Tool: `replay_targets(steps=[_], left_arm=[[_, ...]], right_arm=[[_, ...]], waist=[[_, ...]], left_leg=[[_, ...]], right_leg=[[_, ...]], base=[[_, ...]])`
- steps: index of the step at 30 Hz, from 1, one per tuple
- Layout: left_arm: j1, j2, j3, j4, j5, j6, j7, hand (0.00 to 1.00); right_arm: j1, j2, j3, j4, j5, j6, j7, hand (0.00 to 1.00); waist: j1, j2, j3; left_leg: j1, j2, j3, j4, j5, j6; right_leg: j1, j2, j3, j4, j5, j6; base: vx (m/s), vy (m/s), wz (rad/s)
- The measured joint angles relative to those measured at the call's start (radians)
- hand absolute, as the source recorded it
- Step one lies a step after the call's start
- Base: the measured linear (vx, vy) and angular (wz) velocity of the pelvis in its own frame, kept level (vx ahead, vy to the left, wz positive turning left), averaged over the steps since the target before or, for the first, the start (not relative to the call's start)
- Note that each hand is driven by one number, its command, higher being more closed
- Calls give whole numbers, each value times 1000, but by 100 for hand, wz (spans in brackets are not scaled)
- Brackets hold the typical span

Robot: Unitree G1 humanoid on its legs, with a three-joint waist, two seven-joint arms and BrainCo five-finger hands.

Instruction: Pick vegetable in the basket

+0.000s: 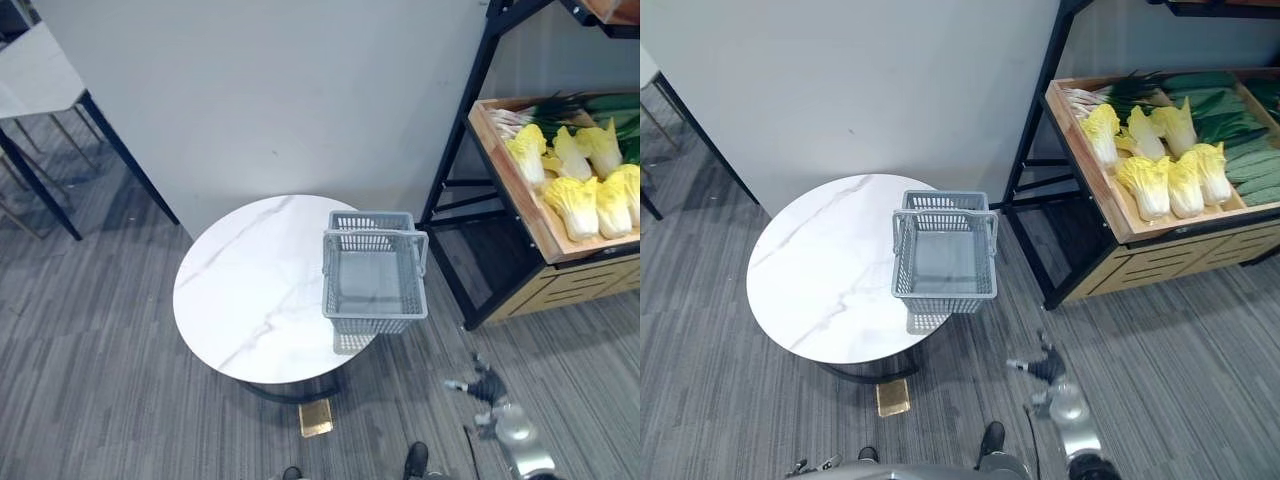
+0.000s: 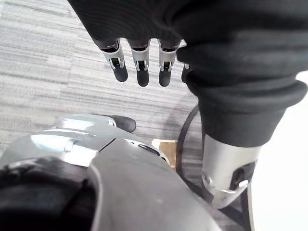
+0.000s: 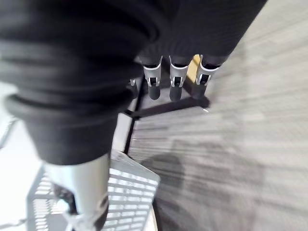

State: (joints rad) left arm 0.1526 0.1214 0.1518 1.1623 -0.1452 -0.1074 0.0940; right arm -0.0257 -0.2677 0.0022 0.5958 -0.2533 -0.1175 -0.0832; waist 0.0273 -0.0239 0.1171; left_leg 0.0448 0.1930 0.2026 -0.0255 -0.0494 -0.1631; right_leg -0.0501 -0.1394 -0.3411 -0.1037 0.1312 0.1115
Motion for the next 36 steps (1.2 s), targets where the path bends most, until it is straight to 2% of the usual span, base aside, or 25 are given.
replay_targets(steps=[3, 7, 11, 13, 15, 16, 18, 20, 23, 31, 36], left_arm=[[-2, 12, -9, -10, 11, 0, 1, 0], [-5, 17, -7, -13, 10, -7, 10, 0], [-14, 14, 13, -29, 11, -14, 10, 0], [-22, 15, 19, -32, 10, -15, 12, 0], [-50, 9, 42, -36, 9, -14, 20, 0], [-51, 9, 42, -37, 9, -14, 20, 0], [-56, 6, 43, -57, 3, -16, 24, 0], [-65, 6, 42, -57, -8, -15, 35, 0], [-76, 7, 42, -59, -9, -17, 52, 0], [-94, 13, 8, -61, -48, -42, 63, 0], [-116, 14, -11, -66, -49, -46, 83, 0]], right_arm=[[-76, -96, 49, -188, -110, -17, -17, 0], [-195, -188, 131, -379, -223, -37, -40, 0], [-384, -228, 256, -396, -248, -56, -40, 0], [-468, -249, 320, -367, -248, -57, -39, 0], [-664, -277, 423, -246, -248, -56, -36, 0], [-671, -277, 425, -242, -248, -57, -37, 0], [-822, -283, 467, -114, -247, -53, -34, 0], [-923, -286, 479, -24, -247, -37, -32, 0], [-989, -286, 480, 49, -248, -21, -34, 0], [-1081, -286, 465, 250, -260, 10, -40, 0], [-1096, -286, 391, 323, -272, 27, -54, 0]], waist=[[-6, -19, 5], [3, -21, 26], [15, -25, 75], [20, -28, 87], [50, -35, 125], [51, -35, 127], [78, -38, 164], [91, -40, 187], [114, -48, 215], [114, -42, 273], [114, -38, 290]], left_leg=[[-42, -31, 11, 17, -7, 11], [-73, -40, 5, 31, -2, 20], [-87, -38, -11, 32, 0, 23], [-113, -39, -26, 39, 2, 25], [-142, -37, -43, 62, 3, 26], [-143, -37, -44, 62, 3, 26], [-151, -36, -57, 65, 3, 26], [-169, -37, -81, 72, 3, 26], [-184, -38, -84, 79, 3, 26], [-205, -38, -104, 88, 3, 26], [-230, -37, -110, 100, 3, 27]], right_leg=[[-44, -30, 26, -1, 24, 12], [-70, -38, 29, -1, 41, 6], [-71, -36, 14, 0, 46, 0], [-86, -38, 7, 2, 47, 0], [-103, -37, 5, 3, 55, -10], [-103, -37, 5, 3, 55, -10], [-103, -35, 1, 3, 55, -10], [-105, -38, -5, 3, 55, -10], [-113, -39, -6, 3, 55, -10], [-124, -41, -12, 16, 55, -10], [-141, -41, -12, 17, 55, -10]], base=[[-60, 62, -14], [4, 16, 3], [22, -5, 10], [24, 1, 17], [38, -3, 15], [2, -6, 18], [5, -5, 13], [15, 4, 24], [11, 8, 8], [11, 5, 5], [-2, -1, 2]])
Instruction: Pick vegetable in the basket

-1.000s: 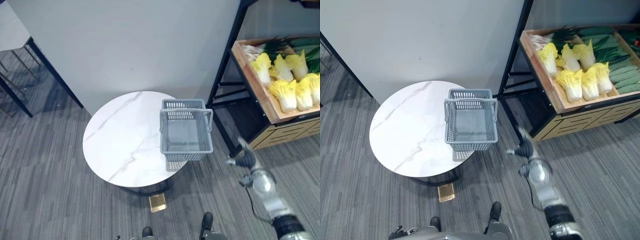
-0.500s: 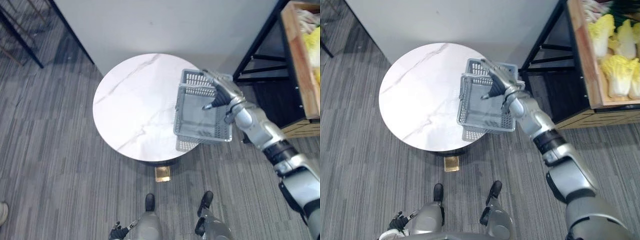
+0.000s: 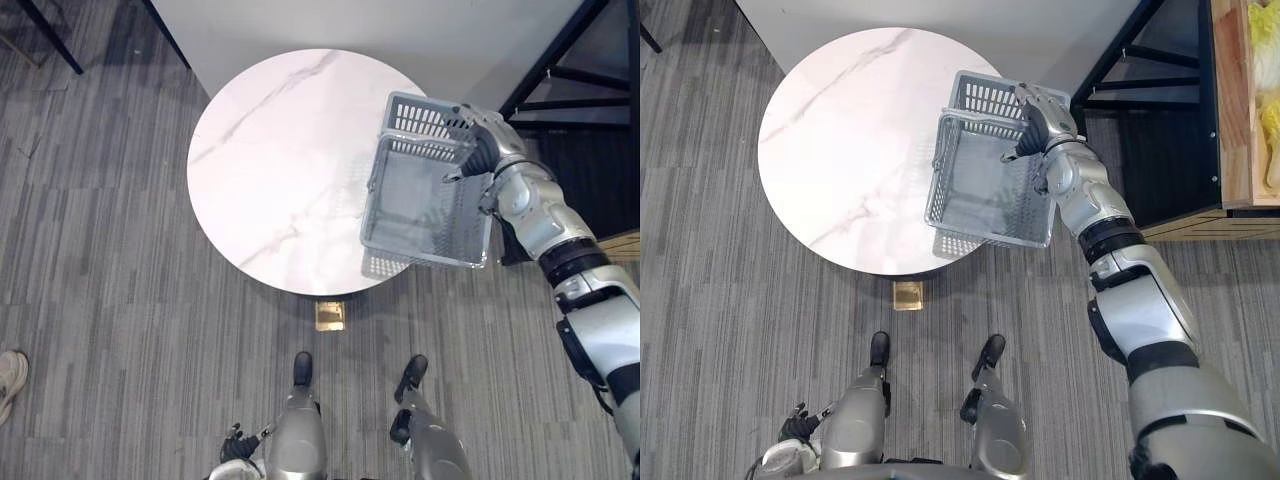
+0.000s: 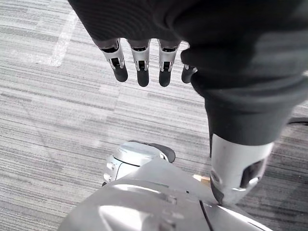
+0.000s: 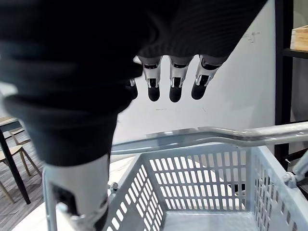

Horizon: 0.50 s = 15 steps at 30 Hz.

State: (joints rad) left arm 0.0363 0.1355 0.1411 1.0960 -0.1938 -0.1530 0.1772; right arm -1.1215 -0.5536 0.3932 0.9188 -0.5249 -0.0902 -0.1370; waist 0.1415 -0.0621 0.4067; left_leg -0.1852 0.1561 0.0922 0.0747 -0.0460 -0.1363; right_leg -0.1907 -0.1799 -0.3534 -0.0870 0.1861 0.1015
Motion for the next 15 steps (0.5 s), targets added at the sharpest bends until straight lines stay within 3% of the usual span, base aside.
replay_targets(steps=[15], left_arm=[[-17, 6, -59, -2, 0, -5, 16, 0]], right_arm=[[-30, 1, -35, 47, -19, 19, -27, 0]], waist=[[1, 16, 16]], left_leg=[[-23, -1, -13, 4, 1, 2]], right_leg=[[-15, 0, -7, 0, 0, 0]], base=[[8, 1, 2]])
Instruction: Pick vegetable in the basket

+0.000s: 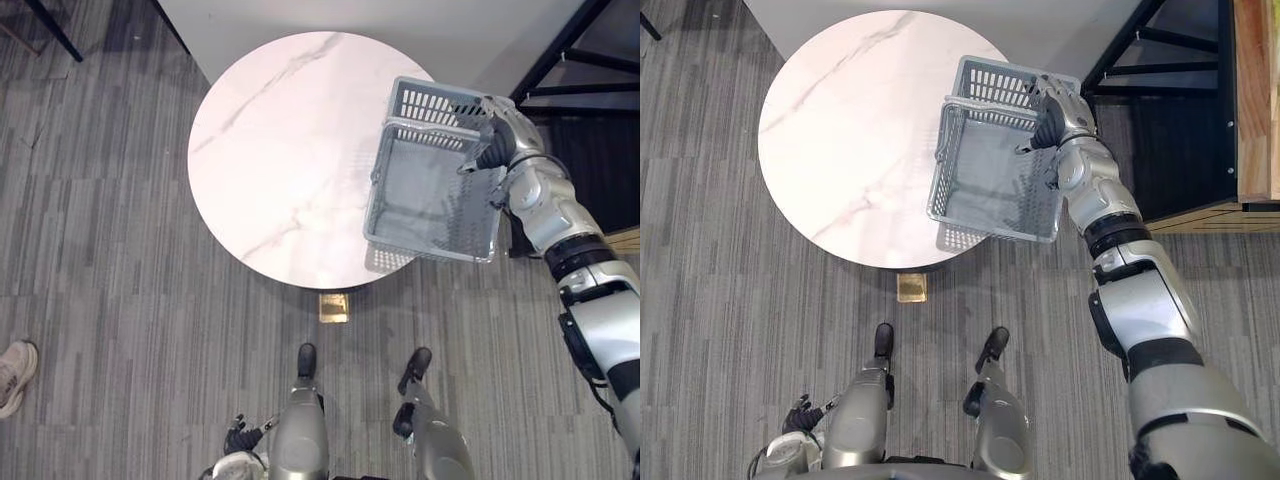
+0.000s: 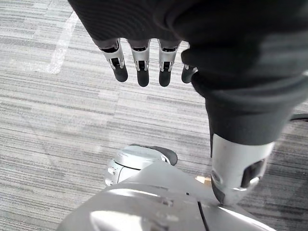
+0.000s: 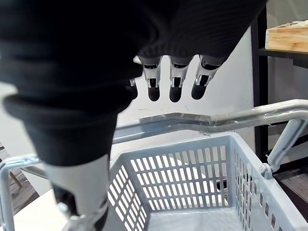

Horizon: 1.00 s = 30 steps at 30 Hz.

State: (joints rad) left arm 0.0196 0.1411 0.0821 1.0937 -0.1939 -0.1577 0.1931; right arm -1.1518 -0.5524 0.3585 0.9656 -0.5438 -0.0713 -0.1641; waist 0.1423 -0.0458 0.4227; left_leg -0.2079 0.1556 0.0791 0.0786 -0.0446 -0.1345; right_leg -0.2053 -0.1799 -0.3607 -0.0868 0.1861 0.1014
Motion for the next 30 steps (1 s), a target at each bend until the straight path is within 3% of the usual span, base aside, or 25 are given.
replay_targets(steps=[8, 9, 30], left_arm=[[-6, 2, -10, -1, 0, -7, 1, 0], [-12, 2, -16, -1, 0, -7, 1, 0], [-25, 16, -80, -21, 2, -8, 26, 0]], right_arm=[[-24, 0, 0, 34, 0, 1, -1, 0], [-25, 0, 0, 34, 0, 0, -1, 100], [-18, -3, -80, 150, -46, -1, -45, 100]], waist=[[1, 6, 8], [3, 8, 18], [18, 23, 50]], left_leg=[[-18, 0, -19, 9, 1, 1], [-20, 0, -23, 11, 1, 1], [-51, -3, -66, 10, 24, 0]], right_leg=[[0, 0, -19, -1, 0, 0], [1, 0, -21, 0, 0, 0], [-4, 0, -51, 3, -1, 0]], base=[[6, 3, 6], [5, 3, 11], [4, 1, 5]])
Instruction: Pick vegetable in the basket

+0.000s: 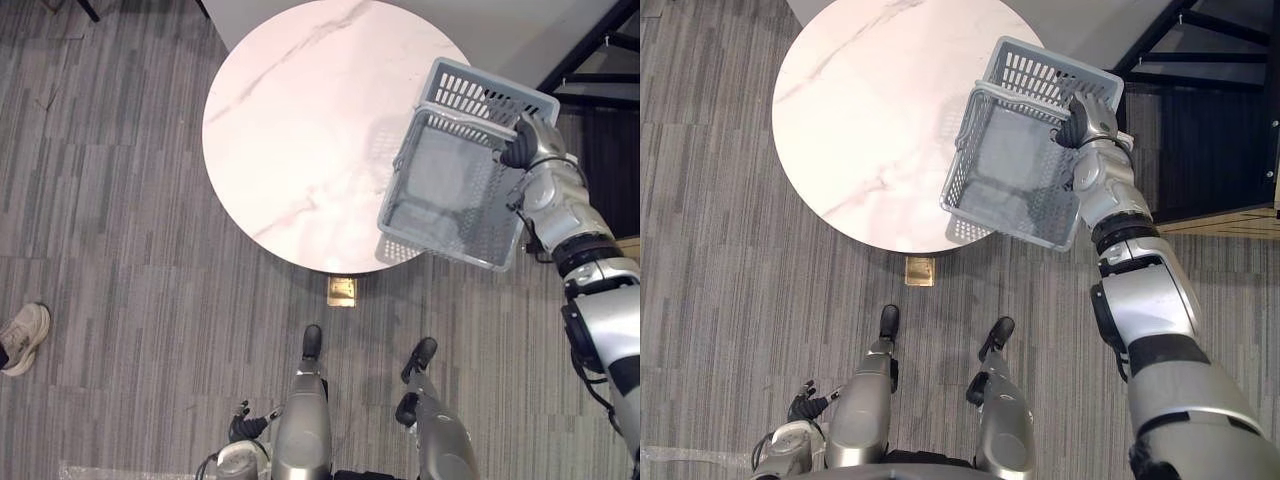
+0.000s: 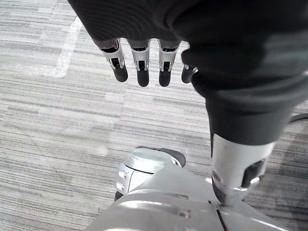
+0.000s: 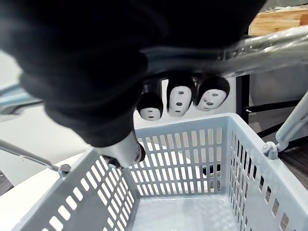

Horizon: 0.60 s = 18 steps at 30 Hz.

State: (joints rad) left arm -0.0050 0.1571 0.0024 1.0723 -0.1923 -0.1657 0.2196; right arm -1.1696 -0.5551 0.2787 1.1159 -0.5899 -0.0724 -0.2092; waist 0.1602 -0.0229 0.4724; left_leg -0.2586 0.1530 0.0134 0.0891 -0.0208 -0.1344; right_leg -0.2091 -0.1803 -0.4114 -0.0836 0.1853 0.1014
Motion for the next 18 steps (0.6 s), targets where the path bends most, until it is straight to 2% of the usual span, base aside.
replay_targets(steps=[4, 10, 14, 16, 18], left_arm=[[-1, 0, -4, 0, 2, 1, 0, 0], [-2, 2, 5, 3, 18, 18, 1, 0], [-1, 3, 43, 5, 51, 44, -4, 0], [4, 3, 76, 5, 58, 47, -10, 0], [11, 3, 99, 5, 59, 49, -12, 0]], right_arm=[[18, -18, 13, -1, -1, -2, 3, 100], [53, -17, 142, -74, -2, 1, 53, 100], [143, -18, 298, -290, -25, -14, 133, 100], [185, -18, 364, -399, -30, -46, 179, 100], [218, -17, 373, -480, -7, -75, 216, 100]], waist=[[8, 0, 0], [8, -7, -5], [3, -24, -38], [-2, -44, -73], [-18, -59, -96]], left_leg=[[3, 0, -2, 0, 5, -1], [55, 2, 18, -18, 11, 0], [104, 6, 50, -39, 12, 1], [129, 9, 66, -54, 13, 0], [156, 14, 71, -58, 13, 0]], right_leg=[[3, 0, 2, 3, 0, 0], [31, 1, 25, 6, 0, 0], [60, 7, 54, -10, 0, 0], [71, 13, 70, -21, 1, 0], [93, 18, 80, -21, 1, 0]], base=[[-1, 0, 1], [-4, 0, -8], [15, -3, -20], [49, -10, -19], [40, -10, -14]])
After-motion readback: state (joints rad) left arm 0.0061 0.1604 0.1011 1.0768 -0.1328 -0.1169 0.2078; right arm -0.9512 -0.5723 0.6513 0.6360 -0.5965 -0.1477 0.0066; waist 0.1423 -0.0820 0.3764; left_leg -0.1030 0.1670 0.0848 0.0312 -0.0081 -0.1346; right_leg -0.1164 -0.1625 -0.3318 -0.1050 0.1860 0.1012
